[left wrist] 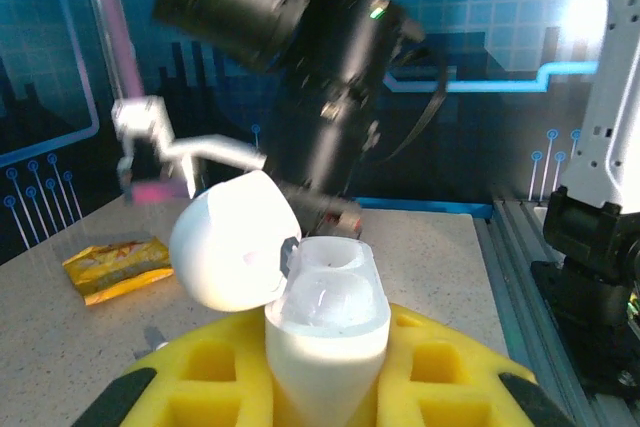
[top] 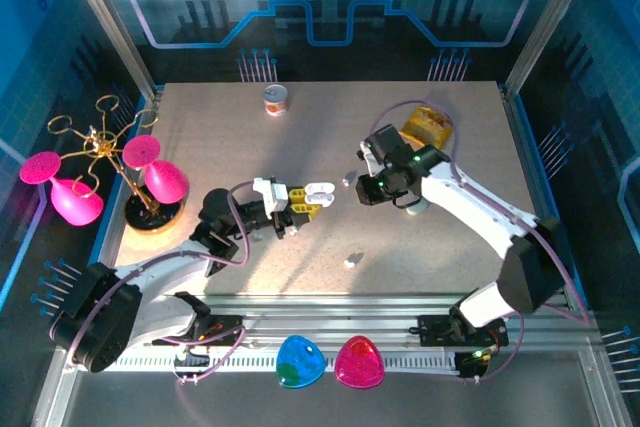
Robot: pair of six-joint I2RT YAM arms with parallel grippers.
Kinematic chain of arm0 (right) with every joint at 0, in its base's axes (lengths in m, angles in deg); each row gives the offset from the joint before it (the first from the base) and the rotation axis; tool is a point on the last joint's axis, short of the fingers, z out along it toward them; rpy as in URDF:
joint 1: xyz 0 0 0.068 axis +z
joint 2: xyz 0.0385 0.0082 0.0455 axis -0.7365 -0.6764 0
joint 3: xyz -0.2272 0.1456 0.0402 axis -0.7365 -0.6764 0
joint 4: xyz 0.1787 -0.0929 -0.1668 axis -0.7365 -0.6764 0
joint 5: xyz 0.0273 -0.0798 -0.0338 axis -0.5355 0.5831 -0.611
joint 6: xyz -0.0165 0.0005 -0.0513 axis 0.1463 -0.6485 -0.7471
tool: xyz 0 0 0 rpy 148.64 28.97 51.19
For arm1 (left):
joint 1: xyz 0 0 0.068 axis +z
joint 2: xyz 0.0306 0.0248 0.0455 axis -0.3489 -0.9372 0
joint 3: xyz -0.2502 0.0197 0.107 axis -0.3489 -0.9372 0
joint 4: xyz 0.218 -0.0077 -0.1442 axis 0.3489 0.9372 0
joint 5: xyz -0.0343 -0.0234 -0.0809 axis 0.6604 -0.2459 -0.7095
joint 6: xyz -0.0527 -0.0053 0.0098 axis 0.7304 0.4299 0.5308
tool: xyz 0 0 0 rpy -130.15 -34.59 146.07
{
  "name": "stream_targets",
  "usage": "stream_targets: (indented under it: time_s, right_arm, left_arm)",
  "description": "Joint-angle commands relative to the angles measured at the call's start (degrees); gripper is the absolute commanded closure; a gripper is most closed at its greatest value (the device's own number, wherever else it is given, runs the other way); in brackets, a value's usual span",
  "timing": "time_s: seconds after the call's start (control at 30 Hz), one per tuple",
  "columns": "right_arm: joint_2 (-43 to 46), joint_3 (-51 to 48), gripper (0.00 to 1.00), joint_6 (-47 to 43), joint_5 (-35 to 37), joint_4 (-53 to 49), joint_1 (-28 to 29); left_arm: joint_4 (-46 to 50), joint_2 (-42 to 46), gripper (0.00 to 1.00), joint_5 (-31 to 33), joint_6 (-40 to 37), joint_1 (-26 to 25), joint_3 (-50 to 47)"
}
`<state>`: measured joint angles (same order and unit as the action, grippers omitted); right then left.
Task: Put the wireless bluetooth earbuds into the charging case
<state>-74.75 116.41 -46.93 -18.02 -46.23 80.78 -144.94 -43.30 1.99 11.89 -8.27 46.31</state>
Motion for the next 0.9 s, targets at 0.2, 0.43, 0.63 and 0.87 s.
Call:
stream_targets:
  time_s: [0.2, 0.43, 0.63, 0.87]
  right_arm:
    - [9.4, -0.1, 0.77, 1.0, 2.0, 6.8, 4.0]
    - [11.3, 2.9, 0.77, 1.7, 2.7, 9.1, 8.1]
    - [8.8, 5.8, 0.77, 0.8, 3.0, 12.0, 11.7]
    - [3.9, 9.4, 0.76, 0.4, 2.6, 14.4, 14.1]
  left_arm:
    - [-4.8, -4.4, 1.00, 3.8, 0.7, -0.3, 1.5]
    - [-5.6, -7.7, 1.00, 8.1, 1.0, -0.3, 2.5]
    - [-6.5, -9.7, 1.00, 9.7, 2.9, -0.4, 3.5]
    - [-4.7, -8.7, 1.00, 9.9, 3.6, -0.4, 3.6]
